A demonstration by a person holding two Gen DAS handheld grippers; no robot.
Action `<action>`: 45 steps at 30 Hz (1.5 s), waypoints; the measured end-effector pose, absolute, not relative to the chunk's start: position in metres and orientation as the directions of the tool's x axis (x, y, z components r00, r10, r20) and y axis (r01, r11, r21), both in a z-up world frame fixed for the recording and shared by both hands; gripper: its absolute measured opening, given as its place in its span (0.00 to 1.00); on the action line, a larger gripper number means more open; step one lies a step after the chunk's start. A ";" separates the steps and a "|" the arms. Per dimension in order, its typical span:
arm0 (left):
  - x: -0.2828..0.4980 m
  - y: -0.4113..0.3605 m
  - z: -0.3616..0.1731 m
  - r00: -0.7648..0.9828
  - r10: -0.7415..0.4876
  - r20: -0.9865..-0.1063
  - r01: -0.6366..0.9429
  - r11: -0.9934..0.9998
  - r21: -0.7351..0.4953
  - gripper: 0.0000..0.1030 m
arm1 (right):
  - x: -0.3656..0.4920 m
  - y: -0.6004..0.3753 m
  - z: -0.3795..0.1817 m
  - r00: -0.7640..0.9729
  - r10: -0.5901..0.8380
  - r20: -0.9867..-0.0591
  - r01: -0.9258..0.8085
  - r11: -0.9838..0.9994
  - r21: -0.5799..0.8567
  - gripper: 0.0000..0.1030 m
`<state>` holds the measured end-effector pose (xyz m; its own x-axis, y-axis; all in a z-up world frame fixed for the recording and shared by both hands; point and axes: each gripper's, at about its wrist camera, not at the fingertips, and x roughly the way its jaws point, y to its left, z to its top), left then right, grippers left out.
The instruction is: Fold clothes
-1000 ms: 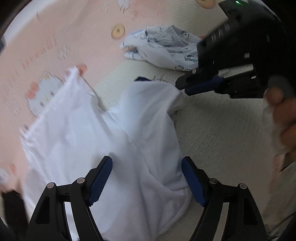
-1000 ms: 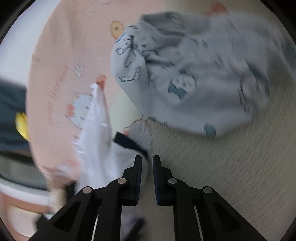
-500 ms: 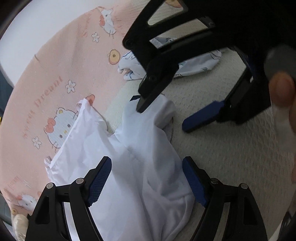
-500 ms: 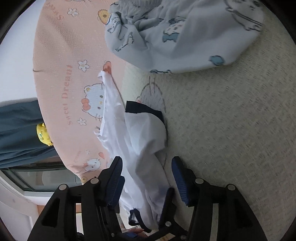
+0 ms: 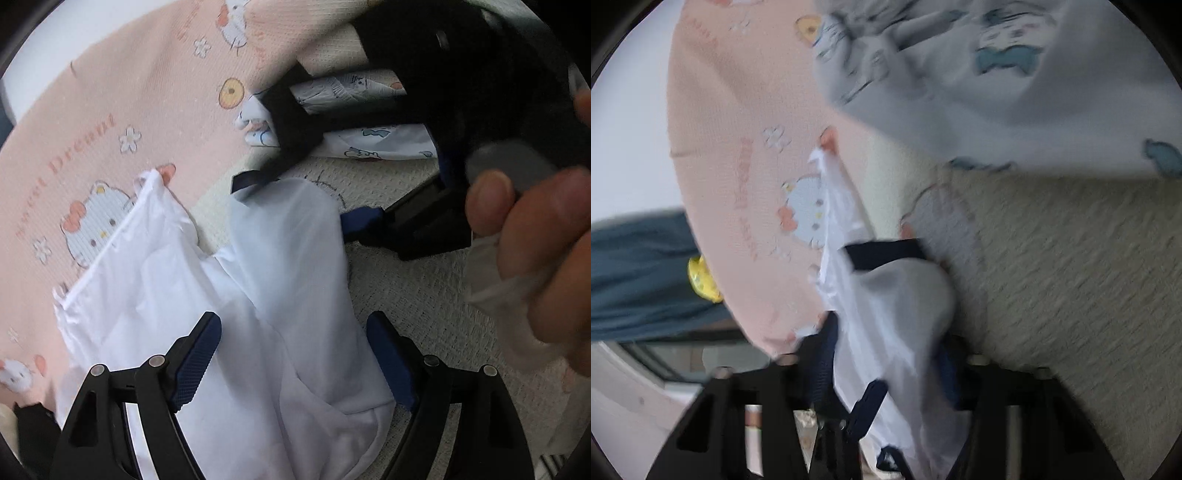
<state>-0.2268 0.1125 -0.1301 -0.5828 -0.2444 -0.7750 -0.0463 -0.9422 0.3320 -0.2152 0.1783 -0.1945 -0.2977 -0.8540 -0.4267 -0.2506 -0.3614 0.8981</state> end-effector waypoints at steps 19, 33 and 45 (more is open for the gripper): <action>-0.234 0.138 -0.132 -0.610 -0.343 -0.714 -0.071 -0.874 0.481 0.78 | -0.206 0.182 -0.156 -0.368 -0.635 -0.679 -0.051 -0.716 0.697 0.02; -0.245 0.115 -0.129 -0.542 -0.116 -0.833 -0.120 -0.970 0.213 0.32 | -0.216 0.199 -0.185 -0.292 -0.715 -0.636 -0.079 -0.644 0.761 0.32; -0.236 0.103 -0.131 -0.553 -0.083 -0.829 -0.075 -0.986 0.149 0.26 | -0.241 0.171 -0.196 -0.251 -0.765 -0.594 -0.026 -0.608 0.794 0.20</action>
